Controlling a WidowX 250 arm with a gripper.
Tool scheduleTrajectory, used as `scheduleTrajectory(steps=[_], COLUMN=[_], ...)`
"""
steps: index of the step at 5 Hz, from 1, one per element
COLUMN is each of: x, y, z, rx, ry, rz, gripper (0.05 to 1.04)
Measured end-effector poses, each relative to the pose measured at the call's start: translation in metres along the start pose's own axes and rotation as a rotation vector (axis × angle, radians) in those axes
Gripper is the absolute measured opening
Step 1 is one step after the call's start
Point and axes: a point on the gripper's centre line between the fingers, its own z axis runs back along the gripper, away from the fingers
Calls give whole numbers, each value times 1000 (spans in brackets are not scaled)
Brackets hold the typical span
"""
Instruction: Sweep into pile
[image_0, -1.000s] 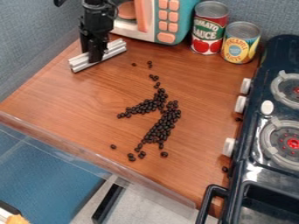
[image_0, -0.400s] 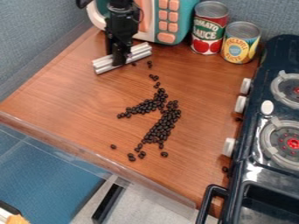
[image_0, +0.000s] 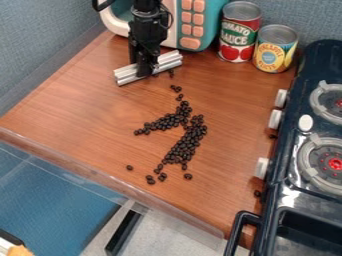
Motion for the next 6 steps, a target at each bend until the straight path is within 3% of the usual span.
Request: scheduleTrajectory(steps=[2,6], x=[-5,-37], y=[-39,-99], z=[1,3], rx=[-23,-95], ry=[-13,-23], rz=[-73,-99], gripper=[375,375])
